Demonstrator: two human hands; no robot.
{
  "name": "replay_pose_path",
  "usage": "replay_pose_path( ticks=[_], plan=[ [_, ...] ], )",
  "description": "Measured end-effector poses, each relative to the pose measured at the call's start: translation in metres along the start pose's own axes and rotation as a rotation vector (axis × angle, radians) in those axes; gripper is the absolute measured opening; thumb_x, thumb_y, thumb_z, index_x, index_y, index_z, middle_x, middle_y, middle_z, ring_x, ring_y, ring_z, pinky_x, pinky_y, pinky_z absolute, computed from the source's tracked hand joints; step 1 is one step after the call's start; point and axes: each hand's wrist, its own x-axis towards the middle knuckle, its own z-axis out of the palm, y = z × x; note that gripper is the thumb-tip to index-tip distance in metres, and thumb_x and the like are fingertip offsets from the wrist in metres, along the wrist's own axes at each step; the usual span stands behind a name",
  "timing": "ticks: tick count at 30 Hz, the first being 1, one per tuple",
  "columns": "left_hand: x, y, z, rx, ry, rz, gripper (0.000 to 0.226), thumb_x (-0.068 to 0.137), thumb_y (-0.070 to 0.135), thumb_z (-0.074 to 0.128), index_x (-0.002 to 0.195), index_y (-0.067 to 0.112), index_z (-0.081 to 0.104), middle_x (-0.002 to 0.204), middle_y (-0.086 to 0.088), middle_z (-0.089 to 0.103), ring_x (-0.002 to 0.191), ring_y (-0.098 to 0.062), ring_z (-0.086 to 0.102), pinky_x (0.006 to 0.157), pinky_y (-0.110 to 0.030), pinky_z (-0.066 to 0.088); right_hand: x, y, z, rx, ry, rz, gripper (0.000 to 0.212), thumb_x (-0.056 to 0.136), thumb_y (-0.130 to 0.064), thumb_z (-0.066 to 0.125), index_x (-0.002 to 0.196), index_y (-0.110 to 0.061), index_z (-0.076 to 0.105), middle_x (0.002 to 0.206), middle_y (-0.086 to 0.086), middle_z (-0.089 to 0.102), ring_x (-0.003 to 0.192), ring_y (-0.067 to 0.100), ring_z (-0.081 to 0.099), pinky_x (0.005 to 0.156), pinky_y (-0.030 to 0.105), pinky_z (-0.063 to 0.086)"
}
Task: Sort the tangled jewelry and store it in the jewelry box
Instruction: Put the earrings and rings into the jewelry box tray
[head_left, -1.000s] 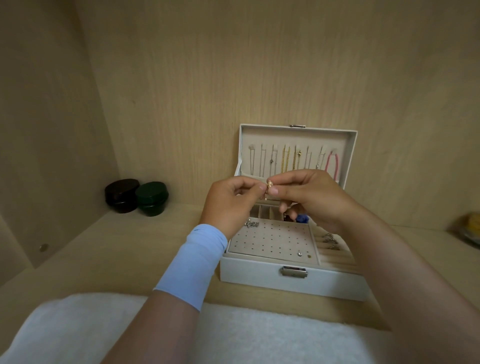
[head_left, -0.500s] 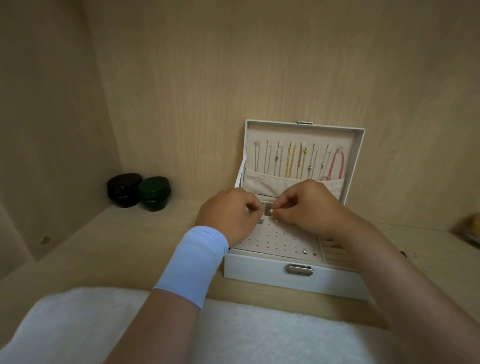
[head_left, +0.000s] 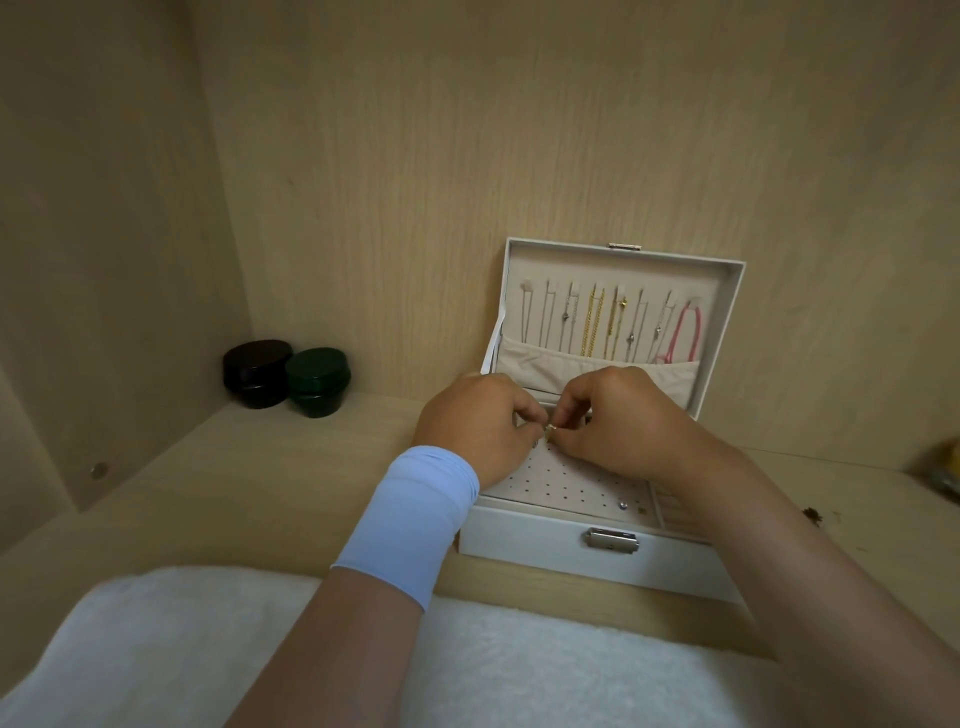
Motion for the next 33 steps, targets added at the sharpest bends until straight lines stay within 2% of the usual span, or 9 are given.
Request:
replay_pose_path(
  ticks=[5,10,16,21,25,27,29,31,33],
  plan=[
    [0.001,0.001,0.005,0.026,-0.040,-0.004,0.013,0.091,0.036,0.064,0.094,0.038,0.077,0.106,0.010,0.067,0.107,-0.009,0.052,0.089,-0.032,0.049,0.000,0.002,0.000,-0.025,0.019,-0.015,0.005,0.079,-0.019,0.077,0.080,-0.020,0.072,0.079,-0.012,0.069,0.077,0.001,0.060,0.073,0.020,0.051],
    [0.001,-0.001,0.003,0.012,-0.021,-0.013,0.014,0.092,0.034,0.063,0.097,0.036,0.076,0.105,0.015,0.067,0.104,-0.008,0.053,0.083,-0.026,0.046,0.000,0.002,0.004,-0.045,0.023,-0.028,0.011,0.079,-0.018,0.076,0.078,-0.025,0.068,0.079,-0.011,0.068,0.073,0.000,0.057,0.068,0.019,0.049],
    [0.000,-0.002,0.004,-0.008,-0.041,-0.014,0.017,0.094,0.031,0.059,0.097,0.035,0.075,0.104,0.014,0.068,0.102,-0.007,0.050,0.086,-0.027,0.047,-0.001,-0.002,-0.001,-0.113,-0.033,-0.109,0.008,0.082,-0.017,0.073,0.083,-0.025,0.073,0.080,-0.012,0.070,0.077,0.007,0.061,0.076,0.032,0.055],
    [0.000,-0.002,0.005,0.004,-0.027,0.003,0.016,0.093,0.031,0.059,0.090,0.037,0.074,0.099,0.014,0.068,0.106,-0.008,0.050,0.086,-0.030,0.049,-0.001,-0.003,-0.013,-0.139,-0.110,-0.092,0.012,0.084,-0.025,0.073,0.084,-0.035,0.078,0.079,-0.021,0.072,0.079,-0.002,0.063,0.078,0.031,0.056],
    [-0.001,-0.002,0.005,0.018,-0.028,0.032,0.016,0.093,0.032,0.059,0.091,0.037,0.074,0.090,0.019,0.062,0.106,-0.008,0.048,0.087,-0.031,0.049,-0.001,0.001,-0.013,-0.055,-0.097,-0.064,0.009,0.083,-0.027,0.073,0.084,-0.034,0.079,0.079,-0.023,0.072,0.080,-0.004,0.065,0.081,0.033,0.057],
    [-0.001,-0.002,0.004,0.021,-0.028,0.038,0.016,0.093,0.033,0.059,0.095,0.038,0.074,0.096,0.019,0.065,0.107,-0.007,0.048,0.088,-0.030,0.048,-0.002,0.003,-0.014,-0.024,-0.105,-0.055,0.007,0.084,-0.028,0.073,0.084,-0.032,0.079,0.080,-0.022,0.072,0.081,-0.004,0.065,0.082,0.032,0.057],
    [-0.002,0.000,0.002,0.007,-0.014,0.052,0.017,0.093,0.033,0.059,0.101,0.038,0.072,0.103,0.020,0.066,0.106,-0.005,0.048,0.086,-0.029,0.047,-0.003,0.005,-0.019,0.050,-0.092,-0.044,0.007,0.086,-0.026,0.073,0.083,-0.030,0.078,0.082,-0.020,0.073,0.079,-0.008,0.064,0.078,0.025,0.053],
    [-0.001,0.005,0.000,-0.040,0.027,0.062,0.017,0.092,0.032,0.060,0.101,0.038,0.072,0.101,0.021,0.065,0.102,-0.003,0.048,0.083,-0.024,0.043,-0.006,0.011,-0.033,0.148,-0.046,-0.014,0.008,0.089,-0.024,0.072,0.084,-0.028,0.078,0.084,-0.017,0.073,0.073,-0.013,0.062,0.072,0.016,0.045],
    [0.000,0.014,0.000,-0.092,0.052,0.075,0.014,0.092,0.033,0.061,0.099,0.038,0.072,0.097,0.023,0.064,0.099,-0.001,0.049,0.083,-0.022,0.042,-0.013,0.023,-0.052,0.182,0.010,0.024,0.007,0.091,-0.025,0.072,0.087,-0.025,0.078,0.087,-0.014,0.073,0.071,-0.015,0.061,0.070,0.013,0.042]
  ],
)
